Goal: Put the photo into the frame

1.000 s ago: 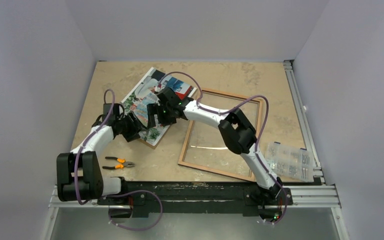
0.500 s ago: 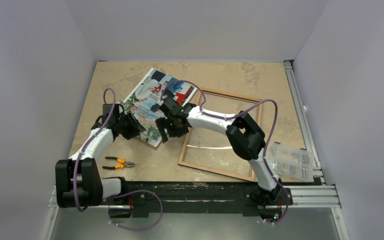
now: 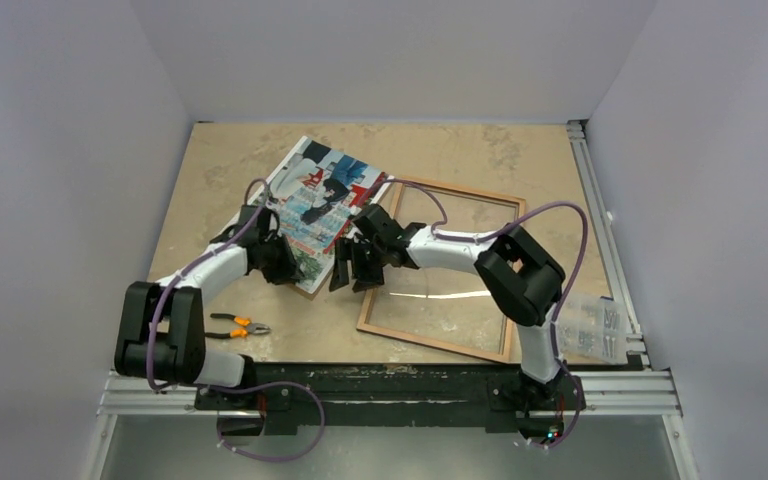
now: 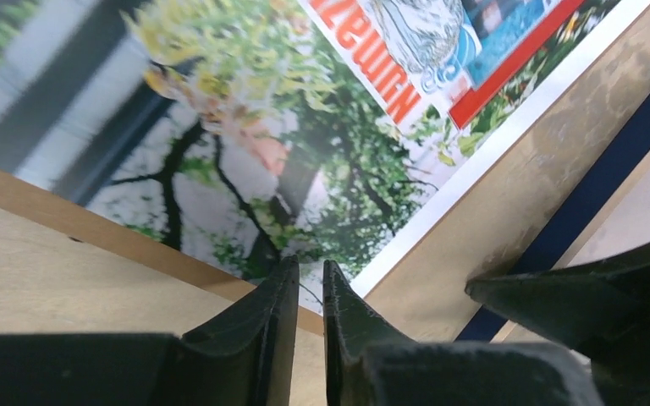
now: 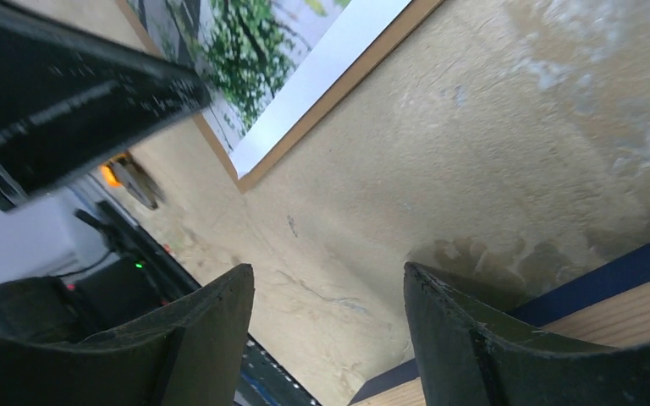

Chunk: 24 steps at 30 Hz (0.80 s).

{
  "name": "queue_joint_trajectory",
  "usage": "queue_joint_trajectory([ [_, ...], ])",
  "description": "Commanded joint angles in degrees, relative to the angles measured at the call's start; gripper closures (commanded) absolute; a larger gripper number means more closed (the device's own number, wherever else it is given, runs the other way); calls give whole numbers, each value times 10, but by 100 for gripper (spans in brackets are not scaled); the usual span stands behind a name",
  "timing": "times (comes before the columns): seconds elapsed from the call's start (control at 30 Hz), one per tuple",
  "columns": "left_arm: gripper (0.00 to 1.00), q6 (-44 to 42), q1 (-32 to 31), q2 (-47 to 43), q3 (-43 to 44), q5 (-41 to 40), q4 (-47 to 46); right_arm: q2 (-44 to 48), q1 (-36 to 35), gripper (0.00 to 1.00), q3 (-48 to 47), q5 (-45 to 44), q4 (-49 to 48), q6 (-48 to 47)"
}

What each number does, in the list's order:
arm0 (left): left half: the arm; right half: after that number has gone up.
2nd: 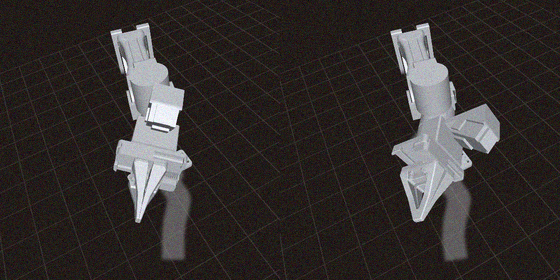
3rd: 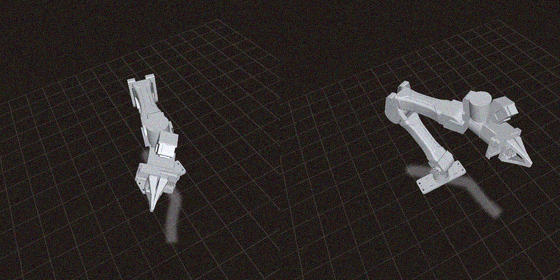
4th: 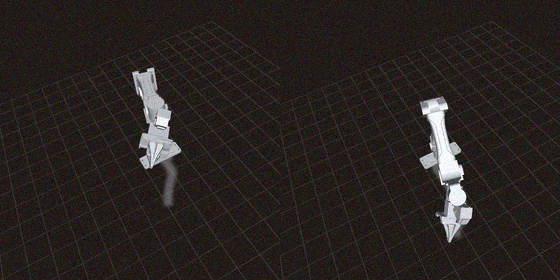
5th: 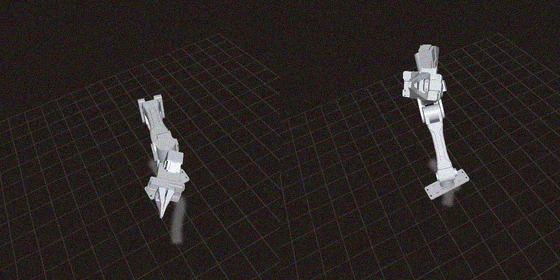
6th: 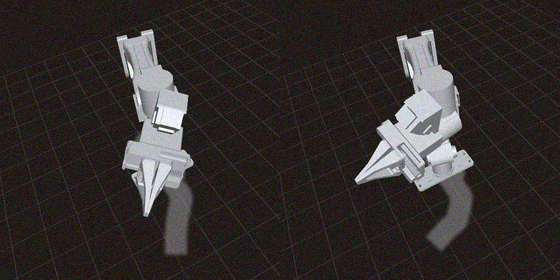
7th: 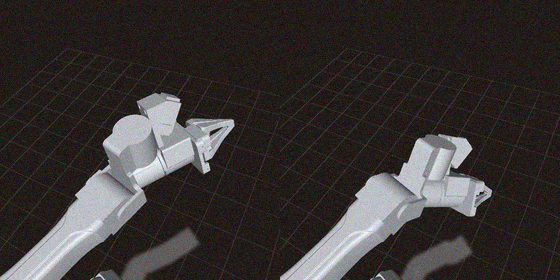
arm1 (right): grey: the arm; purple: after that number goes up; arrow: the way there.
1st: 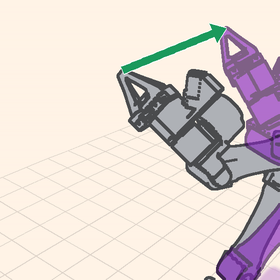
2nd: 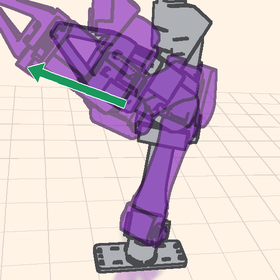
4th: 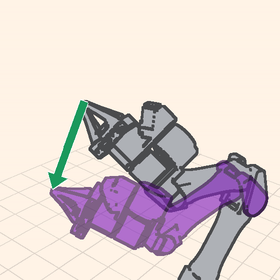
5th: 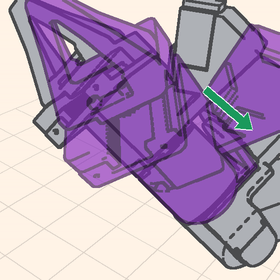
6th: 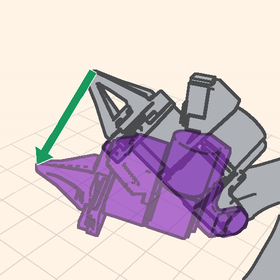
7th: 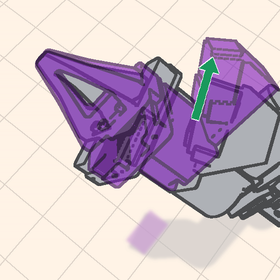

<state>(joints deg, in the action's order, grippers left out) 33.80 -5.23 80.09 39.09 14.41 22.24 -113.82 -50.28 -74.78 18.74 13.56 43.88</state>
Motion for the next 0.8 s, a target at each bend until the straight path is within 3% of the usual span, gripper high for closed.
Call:
queue_joint_trajectory([
  [0.0, 86, -3, -47, 23, 53, -37, 69, 19, 25, 36, 29, 56, -110, 80],
  [0.27, 86, 26, -104, 81, 81, -17, 79, 28, 41, 37, 42, 54, -115, 93],
  [0.5, 87, 70, -140, 130, 64, 52, -9, 55, 58, 38, 60, 43, -110, 90],
  [0.67, 87, 89, -140, 106, 50, 98, -65, 65, 59, 38, 62, 38, -100, 81],
  [0.77, 86, 82, -139, 61, 53, 82, -50, 76, 59, 38, 66, 37, -98, 82],
])
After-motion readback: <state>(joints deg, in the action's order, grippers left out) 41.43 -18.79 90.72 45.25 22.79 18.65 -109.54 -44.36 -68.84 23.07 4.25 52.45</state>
